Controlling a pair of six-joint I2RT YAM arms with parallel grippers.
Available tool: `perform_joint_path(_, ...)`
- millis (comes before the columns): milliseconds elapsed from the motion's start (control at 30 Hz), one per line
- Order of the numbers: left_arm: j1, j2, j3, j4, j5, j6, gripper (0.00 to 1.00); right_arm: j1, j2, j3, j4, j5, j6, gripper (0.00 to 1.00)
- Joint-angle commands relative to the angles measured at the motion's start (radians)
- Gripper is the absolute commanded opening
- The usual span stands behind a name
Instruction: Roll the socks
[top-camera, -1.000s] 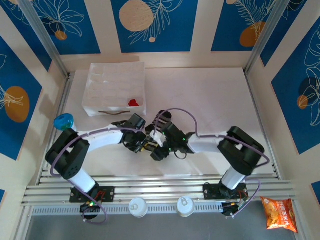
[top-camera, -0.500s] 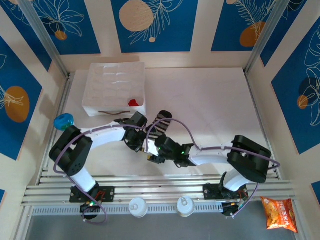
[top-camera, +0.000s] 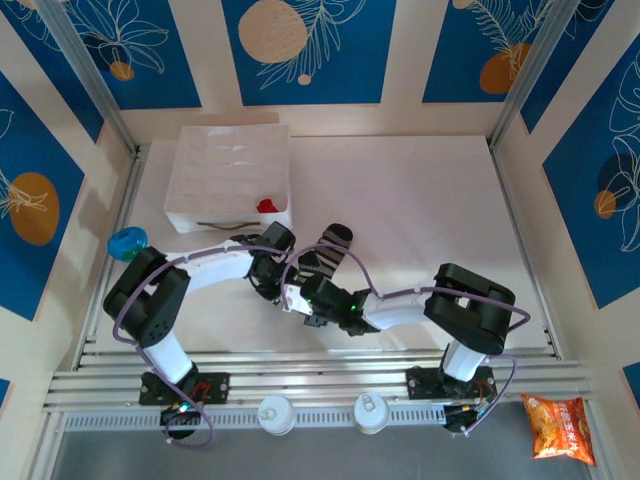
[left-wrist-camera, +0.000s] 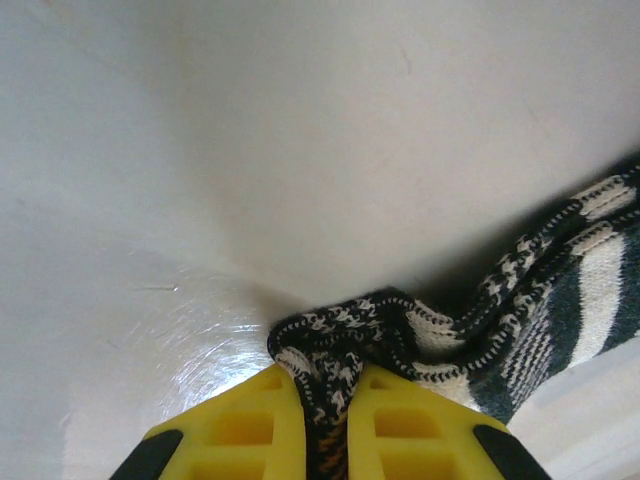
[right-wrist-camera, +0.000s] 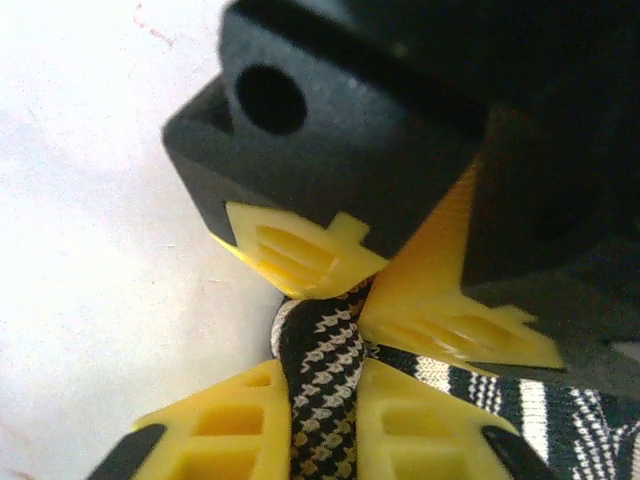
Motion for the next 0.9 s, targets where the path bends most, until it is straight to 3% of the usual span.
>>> perform_joint_path(0, -0.003, 0.037, -0.016, -0.116, -0.004, -0.006, 0.13, 0.007, 0.047, 0.011, -0.043, 0.02, 0.024, 0.09)
perform_joint_path(333, 0.034, -0.052, -0.02, -0.114, 0.001, -0.03, 0.26, 0.015, 0.118, 0.069, -0.183, 0.035, 0.24, 0.01)
perform_joint_path(600, 0.07, -0.158, 0.023, -0.2, -0.081, -0.005, 0.74, -0.004, 0.098, 0.034, -0.222, -0.043, 0.404, 0.0)
perform_joint_path(867, 0.075, -0.257, -0.064, -0.097, -0.124, -0.004, 0.72, -0.074, 0.068, -0.061, -0.134, -0.196, 0.528, 0.0)
